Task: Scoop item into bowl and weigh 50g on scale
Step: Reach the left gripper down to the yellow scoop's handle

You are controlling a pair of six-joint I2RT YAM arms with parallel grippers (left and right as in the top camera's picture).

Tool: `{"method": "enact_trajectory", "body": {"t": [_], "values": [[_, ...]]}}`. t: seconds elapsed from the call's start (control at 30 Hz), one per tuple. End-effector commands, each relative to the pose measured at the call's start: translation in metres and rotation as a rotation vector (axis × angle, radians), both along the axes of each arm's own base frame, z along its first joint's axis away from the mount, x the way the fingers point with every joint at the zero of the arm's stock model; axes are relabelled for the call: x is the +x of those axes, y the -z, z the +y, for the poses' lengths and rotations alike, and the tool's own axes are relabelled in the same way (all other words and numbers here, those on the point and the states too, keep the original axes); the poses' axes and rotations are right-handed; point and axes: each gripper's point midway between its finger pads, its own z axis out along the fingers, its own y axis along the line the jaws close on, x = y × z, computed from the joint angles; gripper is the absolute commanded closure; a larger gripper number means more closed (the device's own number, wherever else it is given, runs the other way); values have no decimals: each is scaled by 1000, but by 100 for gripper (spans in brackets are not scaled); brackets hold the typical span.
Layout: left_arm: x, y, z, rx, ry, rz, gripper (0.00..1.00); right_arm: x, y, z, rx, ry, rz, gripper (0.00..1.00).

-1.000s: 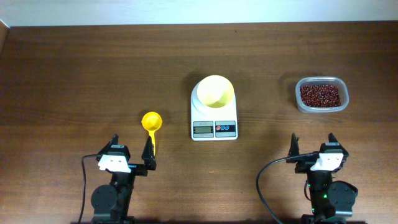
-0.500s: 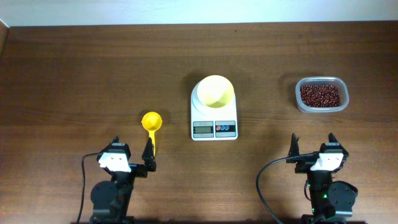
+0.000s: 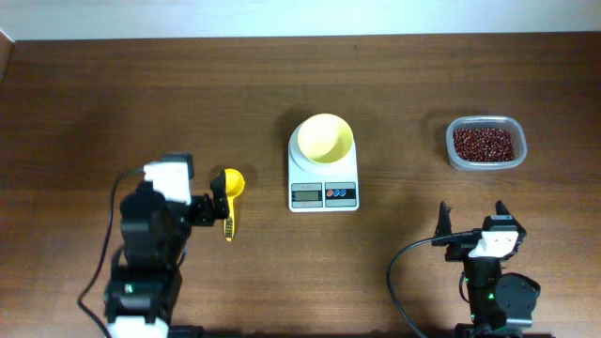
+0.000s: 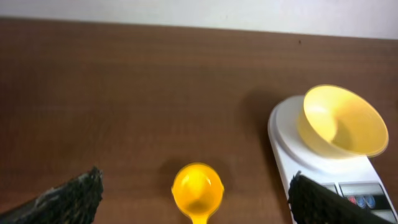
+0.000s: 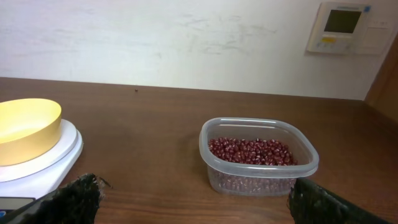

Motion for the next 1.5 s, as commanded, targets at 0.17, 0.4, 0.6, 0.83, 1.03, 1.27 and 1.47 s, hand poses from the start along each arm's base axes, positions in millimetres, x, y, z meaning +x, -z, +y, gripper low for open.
{"method": "enact_trajectory", "body": {"t": [0.17,0.4,0.6,0.83,1.03,1.27,1.47], "values": [[67,1,34,34,-49,404,1,0,2,5,-2,-27,1,1],[83,89,34,19,-20,787,1,0,2,5,-2,-26,1,1],[80,135,34,19,-10,916,1,0,2,5,-3,-26,1,1],[72,147,17,55,46,967,1,0,2,5,-2,-27,1,1],[56,156,18,101,40,1024,1,0,2,5,-2,-27,1,1],[43,171,16,95,45,1059,1,0,2,5,-2,-26,1,1],[48,182,15,89,47,1019,1,0,2,5,-2,-26,1,1]]}}
